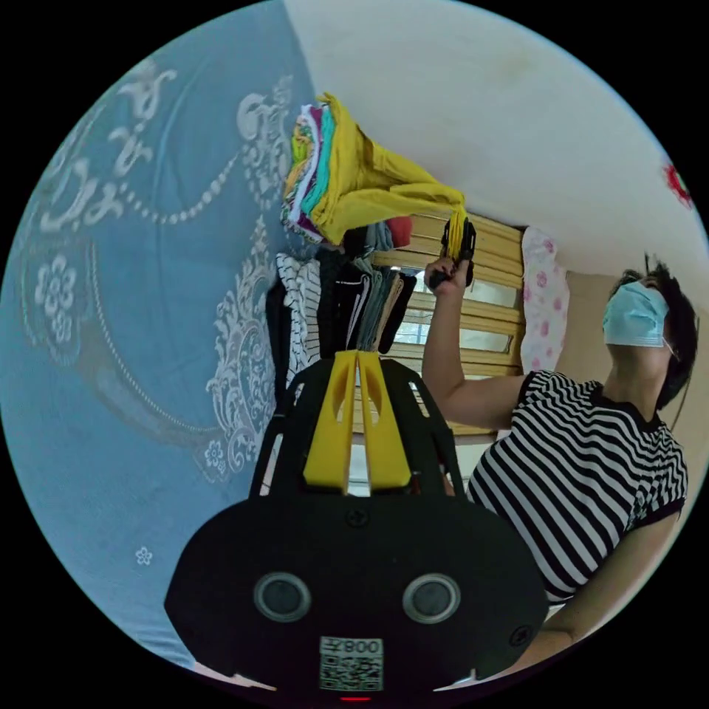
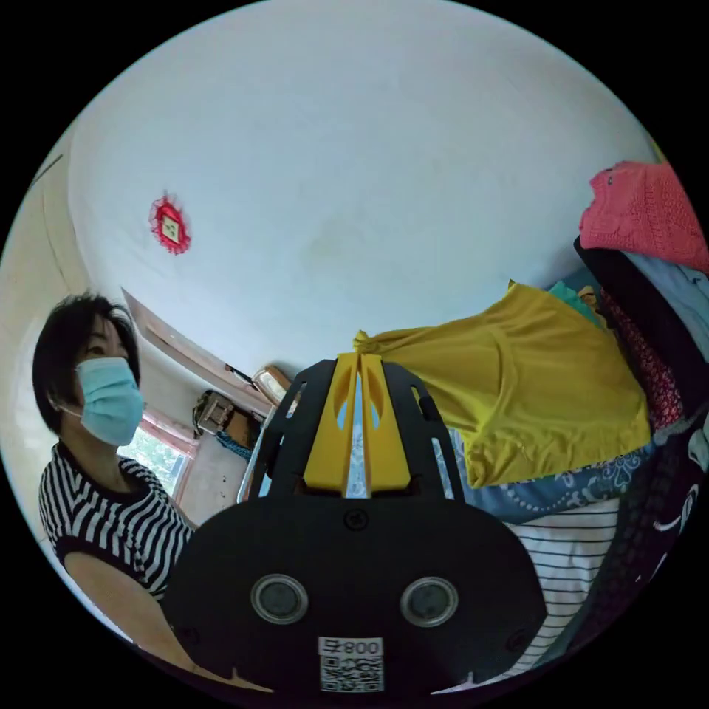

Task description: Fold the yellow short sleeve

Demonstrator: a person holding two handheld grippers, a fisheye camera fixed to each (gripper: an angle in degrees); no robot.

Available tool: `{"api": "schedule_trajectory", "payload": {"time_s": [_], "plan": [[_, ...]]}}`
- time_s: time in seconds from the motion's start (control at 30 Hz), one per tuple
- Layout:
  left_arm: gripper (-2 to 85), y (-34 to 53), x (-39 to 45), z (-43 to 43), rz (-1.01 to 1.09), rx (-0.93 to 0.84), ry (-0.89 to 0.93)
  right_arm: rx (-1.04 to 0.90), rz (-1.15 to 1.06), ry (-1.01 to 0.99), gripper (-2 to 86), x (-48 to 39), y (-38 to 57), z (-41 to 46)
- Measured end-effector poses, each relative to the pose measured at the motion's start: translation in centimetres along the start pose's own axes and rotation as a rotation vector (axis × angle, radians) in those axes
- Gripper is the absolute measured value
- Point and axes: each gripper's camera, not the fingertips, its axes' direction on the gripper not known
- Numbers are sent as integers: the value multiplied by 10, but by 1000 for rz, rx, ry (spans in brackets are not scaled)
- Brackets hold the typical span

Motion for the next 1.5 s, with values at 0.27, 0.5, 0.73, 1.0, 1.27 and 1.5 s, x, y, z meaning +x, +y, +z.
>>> {"api": "schedule_trajectory", "payload": {"time_s": [0.27, 0.5, 0.73, 1.0, 1.27, 1.5], "plan": [[61, -26, 124, 3, 246, 23, -179, 33, -92, -78, 1, -141, -23, -87], [87, -30, 231, -10, 431, 65, -373, -26, -190, -60, 2, -286, -37, -123], [103, 4, 319, -38, 523, 91, -485, -23, -213, -104, 1, -414, -41, -148], [123, 87, 336, -73, 429, -38, -626, -128, -261, -138, 1, -550, -52, -127], [134, 204, 331, -117, 292, -159, -564, -202, -387, -226, 1, -681, -54, -115], [137, 255, 306, -187, 49, 61, -186, -208, -450, -247, 1, -776, -50, -132]]}}
